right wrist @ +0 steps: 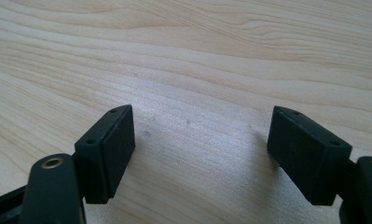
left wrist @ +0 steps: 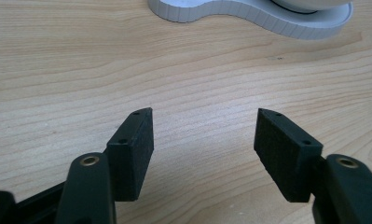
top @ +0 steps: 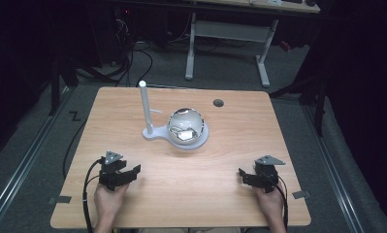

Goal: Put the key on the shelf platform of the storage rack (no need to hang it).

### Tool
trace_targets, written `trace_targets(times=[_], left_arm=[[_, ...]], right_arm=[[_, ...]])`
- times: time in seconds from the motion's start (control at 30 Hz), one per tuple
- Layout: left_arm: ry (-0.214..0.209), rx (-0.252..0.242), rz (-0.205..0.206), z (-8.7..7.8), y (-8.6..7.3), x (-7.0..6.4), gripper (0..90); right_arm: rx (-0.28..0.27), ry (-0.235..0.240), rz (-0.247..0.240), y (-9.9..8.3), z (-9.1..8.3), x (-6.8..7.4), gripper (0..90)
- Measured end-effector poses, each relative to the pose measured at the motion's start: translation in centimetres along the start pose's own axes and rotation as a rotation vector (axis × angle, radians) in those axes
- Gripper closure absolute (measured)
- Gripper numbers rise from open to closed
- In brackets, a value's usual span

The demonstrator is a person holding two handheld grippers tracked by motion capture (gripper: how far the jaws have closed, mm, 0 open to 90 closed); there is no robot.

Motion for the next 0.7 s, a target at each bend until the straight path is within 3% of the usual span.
trace_targets(times=[0.27,0.4,0.7], left_arm=[[0.008,0.027,0.014,0.8,-1.1,-0.3,38.2],[0.007,0.049,0.053,1.3,-1.4,-0.7,38.2],[0.026,0.042,0.119,2.1,-1.6,-1.3,38.1]], right_arm=[[0.000,0.000,0.000,0.0,0.0,0.0,23.6],[0.000,0.000,0.000,0.0,0.0,0.0,23.6],[0.002,-0.002,0.000,0.0,-0.1,0.0,23.6]])
Point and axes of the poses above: each handheld gripper's, and its own axes: z roughly forward along the jaws, y roughly out of its top, x roughly to its left, the point moved 8 cm from there along z, roughly forward along the jaws, and after that the axes turned 14 degrees about -x, right-handed, at the moved point
